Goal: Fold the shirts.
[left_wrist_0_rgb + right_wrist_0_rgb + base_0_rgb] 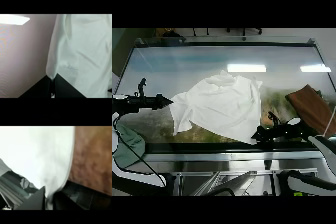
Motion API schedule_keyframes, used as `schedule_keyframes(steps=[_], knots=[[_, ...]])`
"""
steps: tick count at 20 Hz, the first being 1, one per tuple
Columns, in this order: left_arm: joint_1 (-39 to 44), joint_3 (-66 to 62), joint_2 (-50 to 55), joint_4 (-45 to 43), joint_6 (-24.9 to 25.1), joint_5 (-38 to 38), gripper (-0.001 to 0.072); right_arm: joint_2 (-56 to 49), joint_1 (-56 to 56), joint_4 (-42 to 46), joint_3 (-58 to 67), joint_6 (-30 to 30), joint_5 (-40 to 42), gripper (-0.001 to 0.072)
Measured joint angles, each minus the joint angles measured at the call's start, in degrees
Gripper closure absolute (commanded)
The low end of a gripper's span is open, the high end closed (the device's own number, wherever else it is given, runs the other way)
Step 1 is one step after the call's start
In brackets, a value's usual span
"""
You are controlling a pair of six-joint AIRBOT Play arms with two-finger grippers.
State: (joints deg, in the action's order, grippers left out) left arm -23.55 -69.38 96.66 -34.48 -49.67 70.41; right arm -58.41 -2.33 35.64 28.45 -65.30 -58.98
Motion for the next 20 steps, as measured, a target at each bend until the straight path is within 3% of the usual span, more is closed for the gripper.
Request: schedule_keyframes(steps=[4,7,14,17,20], knots=[[-0.04,0.02,-3.15,0.02,-0.55,2.36,0.0694,-0.13,2.58,-10.86,1.25,8.70,5.25,0.0692],[-1.38,0.00,-11.06,4.46,-1.38,4.81,0.0694,5.03,0.48,-18.08,9.46,12.46,0.46,0.0692],[-15.78,-5.88,-42.84,36.72,-2.49,2.62,0.0692,20.48,-18.18,-23.17,50.58,13.94,-5.20,0.0692],[-22.73,-13.27,-52.63,41.38,-5.92,-1.07,0.0693,22.53,-25.59,-23.50,65.29,13.75,-5.68,0.0693],[-24.09,-21.49,-54.84,38.75,-9.09,-2.03,0.0693,22.88,-29.79,-22.45,73.85,13.20,-5.90,0.0693]])
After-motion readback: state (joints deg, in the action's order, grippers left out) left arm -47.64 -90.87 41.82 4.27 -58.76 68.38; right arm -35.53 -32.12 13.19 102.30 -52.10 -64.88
